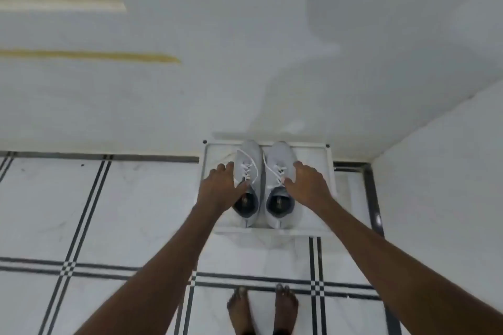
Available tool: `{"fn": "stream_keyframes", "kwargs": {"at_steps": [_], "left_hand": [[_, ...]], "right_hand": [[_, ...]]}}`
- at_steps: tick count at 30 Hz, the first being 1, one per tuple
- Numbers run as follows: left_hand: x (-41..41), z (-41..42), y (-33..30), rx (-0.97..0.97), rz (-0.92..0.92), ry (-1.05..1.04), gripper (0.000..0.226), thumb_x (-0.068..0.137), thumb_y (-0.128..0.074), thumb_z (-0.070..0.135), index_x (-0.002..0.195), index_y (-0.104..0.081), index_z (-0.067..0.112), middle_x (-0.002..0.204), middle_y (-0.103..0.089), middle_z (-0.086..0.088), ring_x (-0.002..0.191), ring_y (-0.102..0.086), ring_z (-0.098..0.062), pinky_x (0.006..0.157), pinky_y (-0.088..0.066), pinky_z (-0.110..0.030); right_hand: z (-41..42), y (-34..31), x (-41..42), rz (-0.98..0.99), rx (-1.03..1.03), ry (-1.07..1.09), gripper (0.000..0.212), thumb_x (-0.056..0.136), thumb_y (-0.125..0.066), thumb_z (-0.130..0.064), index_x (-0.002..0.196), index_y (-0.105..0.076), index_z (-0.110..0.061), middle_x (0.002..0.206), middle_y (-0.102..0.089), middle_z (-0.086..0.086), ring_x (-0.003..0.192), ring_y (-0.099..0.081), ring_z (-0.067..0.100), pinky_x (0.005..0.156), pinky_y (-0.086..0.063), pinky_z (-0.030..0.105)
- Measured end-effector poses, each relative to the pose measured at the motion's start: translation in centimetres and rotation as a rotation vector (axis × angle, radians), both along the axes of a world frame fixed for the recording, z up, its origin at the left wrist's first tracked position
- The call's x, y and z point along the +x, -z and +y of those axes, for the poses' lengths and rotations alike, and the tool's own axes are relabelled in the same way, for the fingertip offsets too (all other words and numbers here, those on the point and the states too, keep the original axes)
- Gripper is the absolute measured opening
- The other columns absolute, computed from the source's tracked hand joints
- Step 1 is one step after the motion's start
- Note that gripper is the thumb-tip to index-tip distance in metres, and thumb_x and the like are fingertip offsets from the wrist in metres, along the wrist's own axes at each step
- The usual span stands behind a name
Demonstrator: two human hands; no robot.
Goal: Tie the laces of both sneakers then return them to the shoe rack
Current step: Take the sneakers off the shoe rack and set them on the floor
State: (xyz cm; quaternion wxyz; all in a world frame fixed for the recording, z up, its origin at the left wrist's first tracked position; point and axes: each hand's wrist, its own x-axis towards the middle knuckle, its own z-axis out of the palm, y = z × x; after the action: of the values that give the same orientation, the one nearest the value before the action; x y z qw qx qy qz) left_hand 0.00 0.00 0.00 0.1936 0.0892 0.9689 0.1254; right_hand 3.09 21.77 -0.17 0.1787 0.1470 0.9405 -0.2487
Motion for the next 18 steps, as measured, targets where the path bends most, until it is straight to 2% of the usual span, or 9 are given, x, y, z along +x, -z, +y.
{"fn": "stream_keyframes", "kwargs": {"at_steps": [2, 5, 8, 11, 14, 18], "left_hand": [[0.3, 0.1, 3.8, -0.011, -0.117, -0.037, 0.069, 0.092, -0.05, 0.053, 0.144, -0.035, 0.01, 0.131, -0.054, -0.014, 0.116, -0.056, -0.035, 0.088, -0.048, -0.043], [1.1, -0.1, 9.6, 0.031, -0.205, -0.104, 0.064, 0.091, -0.055, 0.044, 0.142, -0.034, 0.011, 0.125, -0.056, -0.014, 0.108, -0.06, -0.036, 0.083, -0.048, -0.042], [1.2, -0.1, 12.7, 0.088, -0.148, -0.129, 0.047, 0.091, -0.056, 0.032, 0.132, -0.045, 0.012, 0.112, -0.063, -0.014, 0.097, -0.063, -0.035, 0.078, -0.047, -0.04], [1.1, -0.5, 14.9, 0.117, -0.074, -0.175, 0.027, 0.09, -0.051, 0.015, 0.117, -0.056, 0.01, 0.096, -0.066, -0.013, 0.085, -0.064, -0.034, 0.069, -0.049, -0.037], [1.3, -0.9, 15.7, 0.165, -0.04, -0.23, 0.024, 0.084, -0.049, 0.003, 0.103, -0.063, 0.006, 0.084, -0.067, -0.015, 0.076, -0.062, -0.034, 0.068, -0.054, -0.044], [2.2, -1.2, 14.8, 0.221, -0.024, -0.29, 0.017, 0.078, -0.049, 0.001, 0.089, -0.062, 0.005, 0.073, -0.065, -0.014, 0.069, -0.061, -0.034, 0.061, -0.051, -0.041]], "right_hand": [[-0.2, 3.8, 0.6, -0.097, 0.019, 0.059, 0.043, 0.086, -0.06, -0.036, 0.114, -0.05, -0.005, 0.11, -0.066, 0.017, 0.102, -0.062, 0.038, 0.077, -0.047, 0.037], [-0.5, 9.5, 2.0, -0.221, -0.022, 0.166, 0.052, 0.082, -0.065, -0.035, 0.118, -0.048, -0.003, 0.112, -0.065, 0.019, 0.105, -0.061, 0.041, 0.082, -0.047, 0.039], [-0.6, 12.8, 2.2, -0.26, -0.055, 0.256, 0.045, 0.085, -0.064, -0.029, 0.118, -0.052, -0.001, 0.115, -0.065, 0.022, 0.108, -0.061, 0.041, 0.086, -0.047, 0.038], [-0.6, 15.6, 2.5, -0.247, -0.072, 0.344, 0.032, 0.084, -0.061, -0.021, 0.108, -0.059, 0.0, 0.108, -0.068, 0.023, 0.099, -0.064, 0.04, 0.077, -0.048, 0.036], [-1.0, 16.3, 2.8, -0.171, -0.064, 0.402, 0.024, 0.081, -0.059, -0.012, 0.1, -0.062, 0.004, 0.1, -0.068, 0.023, 0.092, -0.064, 0.04, 0.068, -0.04, 0.031], [-1.6, 15.2, 3.4, -0.126, -0.065, 0.455, 0.023, 0.08, -0.058, -0.01, 0.096, -0.064, 0.006, 0.094, -0.069, 0.024, 0.081, -0.061, 0.039, 0.066, -0.04, 0.032]]}}
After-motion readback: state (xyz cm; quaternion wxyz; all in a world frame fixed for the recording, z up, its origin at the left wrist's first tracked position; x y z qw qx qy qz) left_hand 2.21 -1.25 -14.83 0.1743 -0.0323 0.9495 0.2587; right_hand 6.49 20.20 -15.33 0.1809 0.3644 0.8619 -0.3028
